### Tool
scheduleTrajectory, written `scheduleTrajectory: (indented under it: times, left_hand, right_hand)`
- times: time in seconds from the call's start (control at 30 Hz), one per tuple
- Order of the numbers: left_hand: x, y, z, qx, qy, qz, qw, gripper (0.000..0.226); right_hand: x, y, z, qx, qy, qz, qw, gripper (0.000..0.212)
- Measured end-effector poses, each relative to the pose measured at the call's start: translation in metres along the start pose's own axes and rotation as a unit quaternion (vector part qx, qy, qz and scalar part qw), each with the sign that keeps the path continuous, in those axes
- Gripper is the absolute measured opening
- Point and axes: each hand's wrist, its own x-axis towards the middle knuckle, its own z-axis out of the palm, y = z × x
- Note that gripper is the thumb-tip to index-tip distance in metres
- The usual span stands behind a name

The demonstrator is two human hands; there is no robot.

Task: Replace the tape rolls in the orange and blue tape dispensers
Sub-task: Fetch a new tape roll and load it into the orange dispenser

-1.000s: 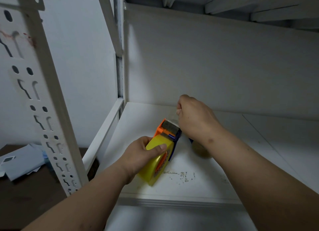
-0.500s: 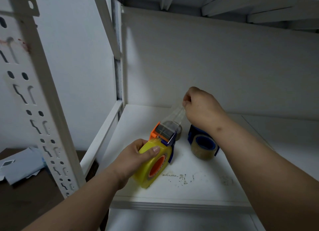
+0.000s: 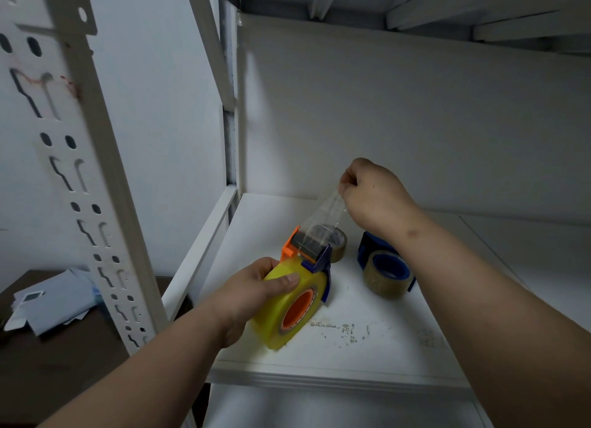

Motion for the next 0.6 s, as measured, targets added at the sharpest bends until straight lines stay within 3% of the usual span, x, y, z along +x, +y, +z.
scheduleTrajectory:
  times: [0.2, 0.37, 0.5, 0.6]
  left_hand:
    - [0.002, -0.005, 0.007, 0.022, 0.041, 0.031, 0.998, 0.034]
    - [0.002, -0.006, 0.007, -0.003, 0.040, 0.042, 0.998, 0.036]
    - [0.001, -0.007, 0.001, -0.038, 0.016, 0.043, 0.998, 0.051]
    - [0.003, -0.010, -0.004, -0.061, 0.002, 0.041, 0.997, 0.049]
  right_hand:
    - [-0.003, -0.004, -0.002, 0.010, 0.025, -0.012, 1.000, 0.014]
    - [-0.004, -0.007, -0.002, 0.022, 0.030, -0.019, 0.999, 0.014]
    - [0.000, 0.004, 0.001, 0.026, -0.011, 0.021, 0.999, 0.016]
    - [0.001, 0.010, 0.008, 0.057, -0.048, 0.062, 0.995, 0.018]
